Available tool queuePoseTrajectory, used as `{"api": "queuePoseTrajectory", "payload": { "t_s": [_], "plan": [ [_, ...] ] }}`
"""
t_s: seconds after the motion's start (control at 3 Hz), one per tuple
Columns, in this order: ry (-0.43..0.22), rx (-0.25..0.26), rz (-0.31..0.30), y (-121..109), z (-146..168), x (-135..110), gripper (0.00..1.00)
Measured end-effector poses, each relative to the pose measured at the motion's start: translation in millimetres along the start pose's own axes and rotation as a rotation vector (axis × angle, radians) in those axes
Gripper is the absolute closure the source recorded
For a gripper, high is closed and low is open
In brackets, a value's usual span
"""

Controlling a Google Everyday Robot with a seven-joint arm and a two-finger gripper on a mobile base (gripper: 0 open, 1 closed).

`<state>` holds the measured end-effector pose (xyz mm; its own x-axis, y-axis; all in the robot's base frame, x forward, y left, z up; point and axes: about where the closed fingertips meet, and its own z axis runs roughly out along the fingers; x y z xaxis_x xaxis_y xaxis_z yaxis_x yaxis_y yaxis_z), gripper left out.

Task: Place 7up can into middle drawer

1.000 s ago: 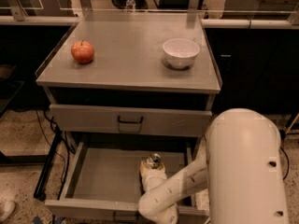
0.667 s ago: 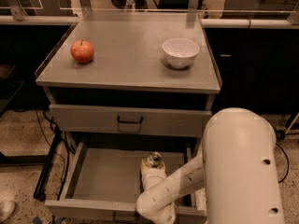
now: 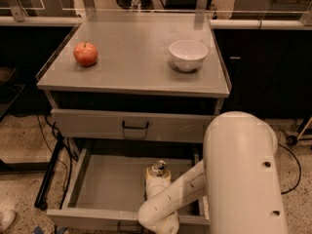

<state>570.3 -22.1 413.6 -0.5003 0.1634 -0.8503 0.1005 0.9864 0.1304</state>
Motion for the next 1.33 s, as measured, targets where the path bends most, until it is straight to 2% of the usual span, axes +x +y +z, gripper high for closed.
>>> {"api": "queuePoseTrajectory", "payload": {
  "t_s": [0.67,1.0,1.33],
  "plan": [
    [0.012,0.041,-0.034,5,3,15,1.00],
    [0.010,0.061,-0.035,4,1,20,1.00],
    [0.007,0.096,-0.012,2,-4,30,1.00]
  ]
}}
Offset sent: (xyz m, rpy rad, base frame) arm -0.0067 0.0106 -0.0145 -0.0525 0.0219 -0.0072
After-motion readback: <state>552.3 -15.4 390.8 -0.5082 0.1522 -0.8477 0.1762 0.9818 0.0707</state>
